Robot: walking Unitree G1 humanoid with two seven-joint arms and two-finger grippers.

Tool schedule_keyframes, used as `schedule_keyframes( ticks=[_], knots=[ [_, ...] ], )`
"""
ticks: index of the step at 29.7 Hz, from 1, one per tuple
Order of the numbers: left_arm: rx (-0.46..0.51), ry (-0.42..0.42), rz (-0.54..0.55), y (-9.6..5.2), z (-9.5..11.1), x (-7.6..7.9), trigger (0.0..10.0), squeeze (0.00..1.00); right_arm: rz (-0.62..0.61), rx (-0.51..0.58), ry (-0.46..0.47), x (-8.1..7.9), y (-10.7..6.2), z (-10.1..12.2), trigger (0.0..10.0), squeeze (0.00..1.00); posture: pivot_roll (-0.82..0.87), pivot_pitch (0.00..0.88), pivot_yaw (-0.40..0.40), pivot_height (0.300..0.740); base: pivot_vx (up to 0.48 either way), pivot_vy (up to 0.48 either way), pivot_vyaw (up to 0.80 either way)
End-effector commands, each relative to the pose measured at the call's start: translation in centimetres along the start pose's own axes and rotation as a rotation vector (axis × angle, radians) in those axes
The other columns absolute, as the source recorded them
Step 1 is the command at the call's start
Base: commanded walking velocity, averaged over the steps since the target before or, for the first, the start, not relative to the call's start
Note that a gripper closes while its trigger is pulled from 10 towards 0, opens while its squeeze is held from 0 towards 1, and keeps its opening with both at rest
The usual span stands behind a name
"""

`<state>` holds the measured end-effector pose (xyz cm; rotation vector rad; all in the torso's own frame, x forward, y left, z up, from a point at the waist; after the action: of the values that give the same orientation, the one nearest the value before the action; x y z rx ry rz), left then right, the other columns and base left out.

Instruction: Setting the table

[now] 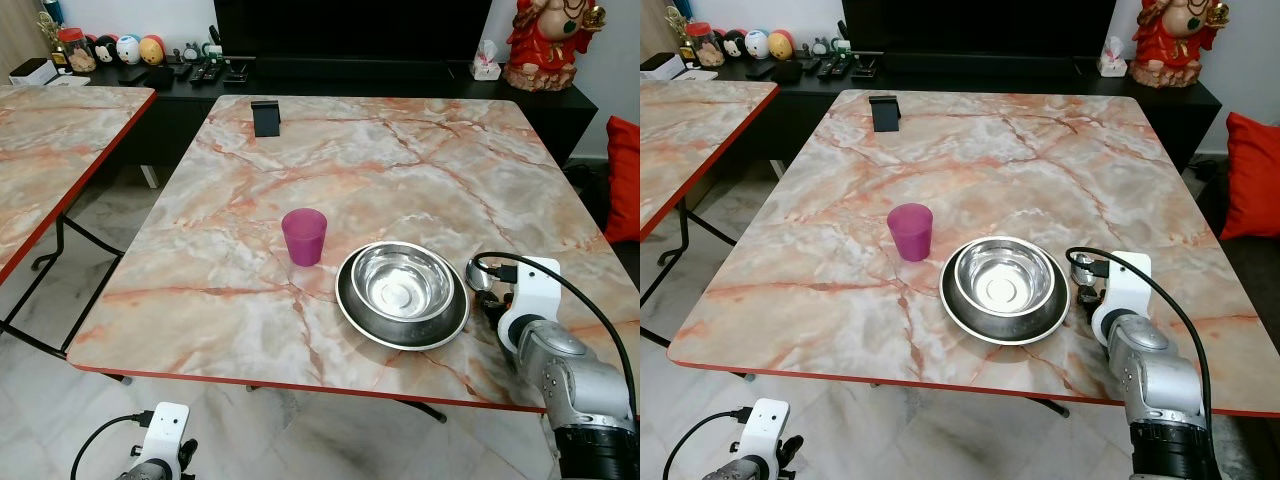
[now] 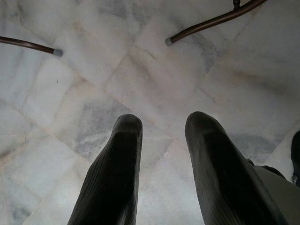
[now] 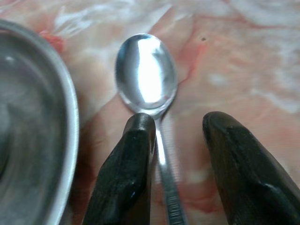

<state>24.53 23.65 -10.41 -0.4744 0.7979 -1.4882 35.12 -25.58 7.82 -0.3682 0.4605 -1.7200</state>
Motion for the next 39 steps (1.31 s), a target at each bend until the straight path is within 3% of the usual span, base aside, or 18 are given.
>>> schedule_keyframes(
  ticks=[1,4,9,12,15,23,28,30,39],
  knots=[
    [-0.019,0.026,-0.005,-0.1,-0.6,0.0,10.0,0.0,-0.013,0.064,0.005,0.4,-0.4,1.9,10.0,0.0,0.01,0.049,0.023,0.74,0.0,0.0,0.0],
    [-0.018,0.025,-0.004,-0.1,-0.6,0.0,10.0,0.0,-0.038,0.096,-0.005,0.8,-0.5,2.5,10.0,0.0,0.01,0.05,0.023,0.74,0.0,0.0,0.0],
    [-0.018,0.025,-0.006,-0.1,-0.5,0.0,10.0,0.0,-0.076,0.256,0.019,1.7,-1.5,5.5,10.0,0.0,0.01,0.051,0.025,0.74,0.0,0.0,0.0],
    [-0.017,0.026,-0.006,-0.1,-0.5,0.1,10.0,0.0,-0.091,0.244,-0.021,2.2,-1.7,5.4,10.0,0.0,0.0,0.05,0.025,0.74,0.0,0.0,0.0],
    [-0.016,0.024,-0.006,-0.1,-0.4,0.1,10.0,0.0,-0.12,0.213,-0.109,3.9,-2.3,4.7,10.0,0.0,-0.01,0.05,0.023,0.74,0.0,0.0,0.0],
    [-0.017,0.019,-0.01,0.0,-0.4,0.4,10.0,0.0,-0.092,0.111,-0.237,6.6,-3.3,3.2,10.0,0.0,-0.02,0.055,0.021,0.74,0.0,0.0,0.0],
    [-0.017,0.017,-0.011,0.0,-0.4,0.5,10.0,0.0,-0.089,0.097,-0.261,8.0,-3.7,3.6,10.0,0.0,-0.02,0.055,0.019,0.74,0.0,0.0,0.0],
    [-0.017,0.015,-0.01,0.0,-0.4,0.5,10.0,0.0,-0.063,0.105,-0.244,8.3,-4.0,4.0,10.0,0.0,-0.02,0.056,0.019,0.74,0.0,0.0,0.0],
    [-0.018,0.015,-0.009,0.0,-0.5,0.5,10.0,0.0,0.108,0.107,-0.178,6.8,-4.7,4.1,10.0,0.0,-0.03,0.056,0.021,0.74,0.0,0.0,0.0]
  ],
)
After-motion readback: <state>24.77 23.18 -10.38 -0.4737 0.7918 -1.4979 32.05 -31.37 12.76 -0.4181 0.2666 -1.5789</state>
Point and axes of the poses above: a point about 5 cm out from each wrist's last joint towards the gripper, its own y axis pointing out of the wrist towards the gripper, its own z axis along the axis of the wrist's last joint, x = y × z, the point moved 6 cm from there along y, pointing out of the wrist towards the gripper, and after that the axes turned 1 degree about y, right-handed, at the moved point
